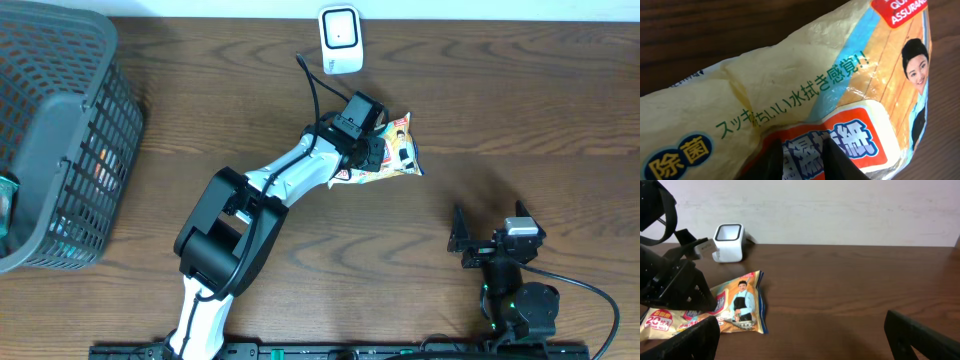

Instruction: Scan the item barcode

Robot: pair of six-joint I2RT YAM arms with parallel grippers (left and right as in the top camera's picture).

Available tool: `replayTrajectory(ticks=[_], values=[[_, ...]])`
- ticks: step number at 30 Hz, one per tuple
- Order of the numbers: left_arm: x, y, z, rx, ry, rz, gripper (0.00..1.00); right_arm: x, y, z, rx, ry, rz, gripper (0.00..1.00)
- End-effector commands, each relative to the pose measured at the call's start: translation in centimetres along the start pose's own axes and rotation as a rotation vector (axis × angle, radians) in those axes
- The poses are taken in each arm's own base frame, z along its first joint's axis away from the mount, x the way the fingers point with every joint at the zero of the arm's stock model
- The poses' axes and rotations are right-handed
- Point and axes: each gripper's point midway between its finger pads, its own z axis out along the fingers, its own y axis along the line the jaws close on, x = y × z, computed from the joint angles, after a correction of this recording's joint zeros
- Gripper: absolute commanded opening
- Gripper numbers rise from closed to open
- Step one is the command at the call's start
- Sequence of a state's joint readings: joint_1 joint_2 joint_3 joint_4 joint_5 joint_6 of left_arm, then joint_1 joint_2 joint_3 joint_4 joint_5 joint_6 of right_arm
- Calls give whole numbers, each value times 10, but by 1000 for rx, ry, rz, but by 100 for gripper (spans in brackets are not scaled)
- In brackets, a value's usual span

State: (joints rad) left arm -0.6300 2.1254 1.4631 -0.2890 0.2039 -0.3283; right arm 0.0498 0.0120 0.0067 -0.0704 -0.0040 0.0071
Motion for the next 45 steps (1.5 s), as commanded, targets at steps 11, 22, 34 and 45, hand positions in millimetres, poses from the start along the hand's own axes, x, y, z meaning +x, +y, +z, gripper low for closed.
replayTrajectory(ticks=[11,22,34,45], values=[[-77,5,-114,-14,-278,-11,49,0,-1,0,5,0,-4,99],[-21,20,-99,-86,-60,-146,50,0,-1,0,5,0,-4,99],[32,44,-19,-251,98,-110,54,0,-1,0,5,0,-4,99],[-1,84,-46,-453,-16,5,55,0,-1,0,5,0,-4,99]])
